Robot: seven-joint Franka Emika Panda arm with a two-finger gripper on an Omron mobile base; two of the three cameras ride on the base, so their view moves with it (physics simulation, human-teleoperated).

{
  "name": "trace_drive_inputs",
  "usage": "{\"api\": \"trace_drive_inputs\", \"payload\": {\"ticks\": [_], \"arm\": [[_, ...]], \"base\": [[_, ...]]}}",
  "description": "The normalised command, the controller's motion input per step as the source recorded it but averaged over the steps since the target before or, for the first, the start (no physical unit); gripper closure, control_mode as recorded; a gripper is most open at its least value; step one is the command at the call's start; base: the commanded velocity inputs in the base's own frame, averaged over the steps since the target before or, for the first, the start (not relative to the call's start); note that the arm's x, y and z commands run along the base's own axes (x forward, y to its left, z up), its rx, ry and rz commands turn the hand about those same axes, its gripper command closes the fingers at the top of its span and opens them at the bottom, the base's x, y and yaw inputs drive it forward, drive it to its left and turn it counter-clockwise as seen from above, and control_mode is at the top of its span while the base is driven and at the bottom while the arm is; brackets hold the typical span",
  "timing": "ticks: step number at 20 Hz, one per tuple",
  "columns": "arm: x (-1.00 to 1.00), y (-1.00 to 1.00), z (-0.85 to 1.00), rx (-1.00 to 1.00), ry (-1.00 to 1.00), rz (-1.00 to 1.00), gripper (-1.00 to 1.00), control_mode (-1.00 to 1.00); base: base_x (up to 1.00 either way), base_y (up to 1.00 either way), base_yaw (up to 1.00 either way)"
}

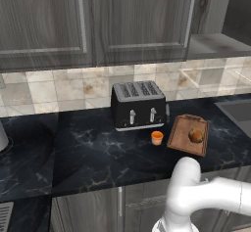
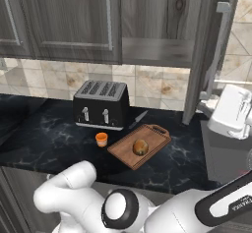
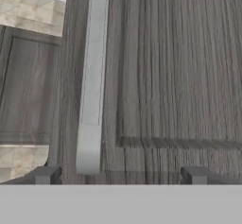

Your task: Pick the bread, place it on the cutting board, pick the jam, place it on the counter, and close the cabinet.

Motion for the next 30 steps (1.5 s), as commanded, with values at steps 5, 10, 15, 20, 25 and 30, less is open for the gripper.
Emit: {"api": "trace_drive_inputs", "payload": {"ticks": [5, 10, 15, 20, 25, 30], "arm": [[0.00, 0.42, 0.00, 0.00, 0.00, 0.00, -1.00, -1.00], [0.00, 0.43, 0.00, 0.00, 0.00, 0.00, -1.00, -1.00], [0.00, 0.32, 0.00, 0.00, 0.00, 0.00, -1.00, -1.00], [0.00, 0.31, 0.00, 0.00, 0.00, -0.04, -1.00, -1.00], [0.00, 0.28, 0.00, 0.00, 0.00, -0.11, -1.00, -1.00], [0.03, 0.18, 0.00, 0.00, 0.00, -0.12, -1.00, -1.00]], "base": [[0.00, 0.00, 0.00], [0.00, 0.00, 0.00], [0.00, 0.00, 0.00], [0.00, 0.00, 0.00], [0.00, 0.00, 0.00], [0.00, 0.00, 0.00]]}}
